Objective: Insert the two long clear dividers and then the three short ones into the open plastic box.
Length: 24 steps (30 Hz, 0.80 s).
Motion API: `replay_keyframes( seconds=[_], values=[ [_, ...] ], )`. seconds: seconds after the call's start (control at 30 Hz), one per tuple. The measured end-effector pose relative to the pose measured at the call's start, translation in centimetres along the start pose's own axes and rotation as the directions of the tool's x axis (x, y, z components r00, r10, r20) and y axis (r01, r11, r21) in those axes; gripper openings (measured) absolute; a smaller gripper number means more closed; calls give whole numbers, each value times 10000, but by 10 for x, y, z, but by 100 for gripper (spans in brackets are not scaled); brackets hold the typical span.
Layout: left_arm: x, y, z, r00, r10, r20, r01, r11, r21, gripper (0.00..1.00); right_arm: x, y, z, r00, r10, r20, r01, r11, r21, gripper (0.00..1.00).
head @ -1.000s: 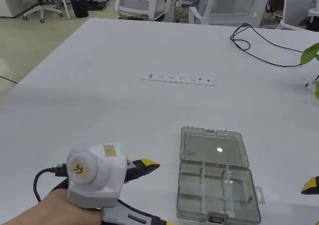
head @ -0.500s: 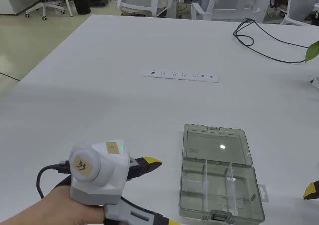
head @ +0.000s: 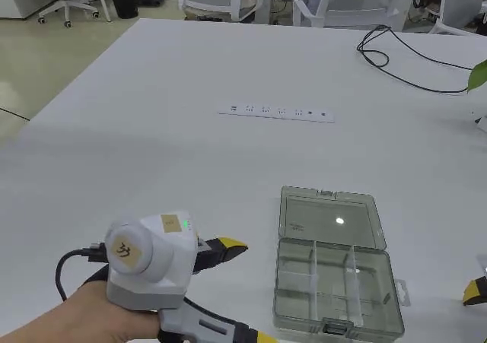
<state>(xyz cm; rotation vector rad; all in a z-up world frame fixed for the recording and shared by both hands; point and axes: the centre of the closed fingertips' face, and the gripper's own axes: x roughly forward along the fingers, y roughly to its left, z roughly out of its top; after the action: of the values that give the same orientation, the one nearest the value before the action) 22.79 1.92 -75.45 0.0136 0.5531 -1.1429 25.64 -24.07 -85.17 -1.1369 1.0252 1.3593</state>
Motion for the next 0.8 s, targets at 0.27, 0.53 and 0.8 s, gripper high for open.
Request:
replay_keyframes(
  seconds=[0.27,0.53,0.8],
  values=[
    [0,0,1,10000,15,72,-15,10000,-3,99,2,-2,-4,10000,-22,-67,22,10000,-6,33],
    [-2,0,1,10000,42,71,-42,10000,-16,99,4,-2,-5,10000,-80,-56,80,10000,35,33],
    [-4,3,4,9999,99,142,-98,9999,-58,98,-14,-7,5,9975,-598,367,589,9979,269,33]
  ],
)
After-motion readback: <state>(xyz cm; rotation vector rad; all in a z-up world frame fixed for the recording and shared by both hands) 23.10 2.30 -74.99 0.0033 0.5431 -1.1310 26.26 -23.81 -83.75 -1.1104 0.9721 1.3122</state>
